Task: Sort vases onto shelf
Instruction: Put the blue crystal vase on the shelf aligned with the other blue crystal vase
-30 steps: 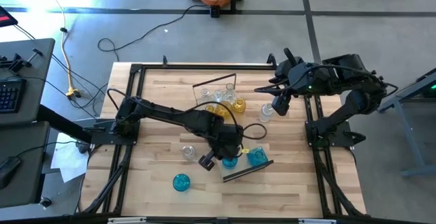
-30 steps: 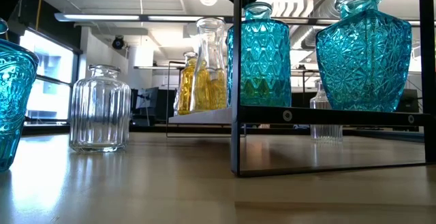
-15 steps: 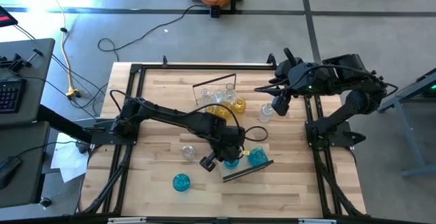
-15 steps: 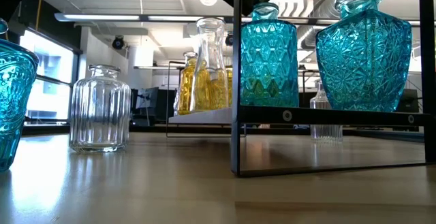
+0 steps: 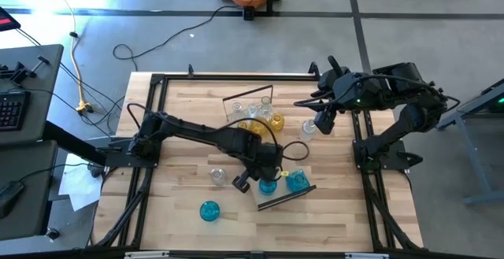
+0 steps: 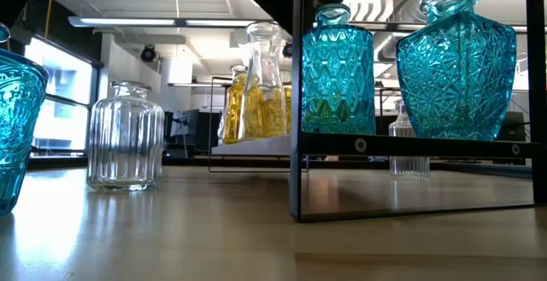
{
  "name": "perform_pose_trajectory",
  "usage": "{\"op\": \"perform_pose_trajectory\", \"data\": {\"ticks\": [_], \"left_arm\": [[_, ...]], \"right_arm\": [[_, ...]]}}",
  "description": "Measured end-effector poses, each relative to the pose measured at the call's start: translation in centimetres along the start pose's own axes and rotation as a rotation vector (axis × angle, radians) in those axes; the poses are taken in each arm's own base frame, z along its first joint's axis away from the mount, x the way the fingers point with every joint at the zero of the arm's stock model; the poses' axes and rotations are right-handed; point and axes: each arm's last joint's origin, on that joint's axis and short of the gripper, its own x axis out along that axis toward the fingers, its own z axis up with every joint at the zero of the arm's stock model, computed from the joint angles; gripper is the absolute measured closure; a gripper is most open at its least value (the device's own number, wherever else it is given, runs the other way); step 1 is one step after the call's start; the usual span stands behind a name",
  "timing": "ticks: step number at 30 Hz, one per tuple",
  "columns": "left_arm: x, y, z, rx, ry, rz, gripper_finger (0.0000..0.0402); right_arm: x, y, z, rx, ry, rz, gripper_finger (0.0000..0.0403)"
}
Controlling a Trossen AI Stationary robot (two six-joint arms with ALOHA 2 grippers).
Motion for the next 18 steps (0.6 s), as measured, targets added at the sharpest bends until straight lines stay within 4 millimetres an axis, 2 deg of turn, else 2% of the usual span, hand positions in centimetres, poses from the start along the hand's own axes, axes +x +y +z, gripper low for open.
{"op": "perform_pose_trajectory", "data": {"ticks": [18], "left_arm": [[-0.03,0.1,0.33,-0.003,-0.067,-0.051,0.0401]], "right_arm": [[0.0,0.0,0.0,-0.004,0.0,0.001,0.0258]]}}
